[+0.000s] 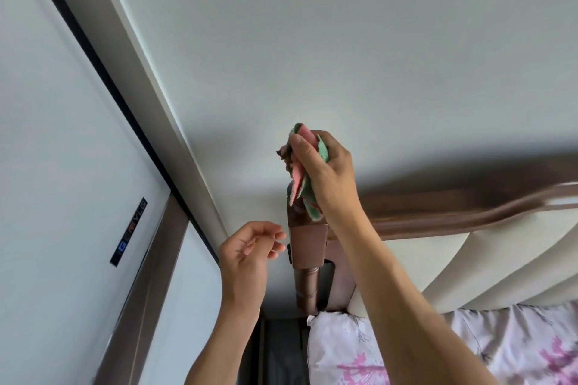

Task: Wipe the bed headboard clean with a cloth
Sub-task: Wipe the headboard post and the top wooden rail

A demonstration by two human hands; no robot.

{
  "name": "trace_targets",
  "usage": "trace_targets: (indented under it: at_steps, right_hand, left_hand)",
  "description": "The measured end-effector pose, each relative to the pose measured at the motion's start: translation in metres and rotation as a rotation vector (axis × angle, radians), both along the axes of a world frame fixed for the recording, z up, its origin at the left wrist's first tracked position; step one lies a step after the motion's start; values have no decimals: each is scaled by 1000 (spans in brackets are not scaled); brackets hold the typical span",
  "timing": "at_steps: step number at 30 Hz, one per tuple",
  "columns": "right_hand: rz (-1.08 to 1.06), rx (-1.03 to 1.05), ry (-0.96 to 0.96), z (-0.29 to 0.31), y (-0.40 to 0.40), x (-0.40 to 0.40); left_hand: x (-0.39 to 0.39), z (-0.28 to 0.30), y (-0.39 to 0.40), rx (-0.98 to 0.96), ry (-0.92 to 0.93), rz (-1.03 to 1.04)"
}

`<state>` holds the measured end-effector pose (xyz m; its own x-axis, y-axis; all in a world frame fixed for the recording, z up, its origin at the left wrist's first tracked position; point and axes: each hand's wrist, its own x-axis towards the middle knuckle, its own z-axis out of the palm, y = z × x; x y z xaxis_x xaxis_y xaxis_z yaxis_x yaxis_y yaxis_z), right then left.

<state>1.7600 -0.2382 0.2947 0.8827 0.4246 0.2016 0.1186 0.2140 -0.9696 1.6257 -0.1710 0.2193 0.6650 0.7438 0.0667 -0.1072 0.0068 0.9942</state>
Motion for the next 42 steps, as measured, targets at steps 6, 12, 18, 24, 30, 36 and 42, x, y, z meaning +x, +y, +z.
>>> trace_targets:
  at_steps: [6, 12, 18, 24, 30, 36, 42]
  right_hand:
    - [-413, -483, -342, -45, 4, -36]
    - [-282, -792, -446, -55, -8, -28]
    - [-399, -1058, -576, -99, -26, -79]
    - [-445, -1084, -323, -87, 12, -88]
    - [-477, -1151, -844, -117, -23, -99]
    - [-451, -1378, -1145, -101, -11, -83]
    - [-457, -1304, -1206, -110, -27, -76]
  left_hand:
    - [0, 1, -1, 49, -45, 138]
    - [-9, -10, -1, 88, -16, 149]
    - [-16, -19, 0, 52, -28, 163]
    - [-20, -26, -9, 59, -9, 103]
    - [-31, -41, -1, 45, 32, 152]
    - [-19, -37, -12, 190, 42, 81]
    - [-7, -45, -18, 382, 110, -175]
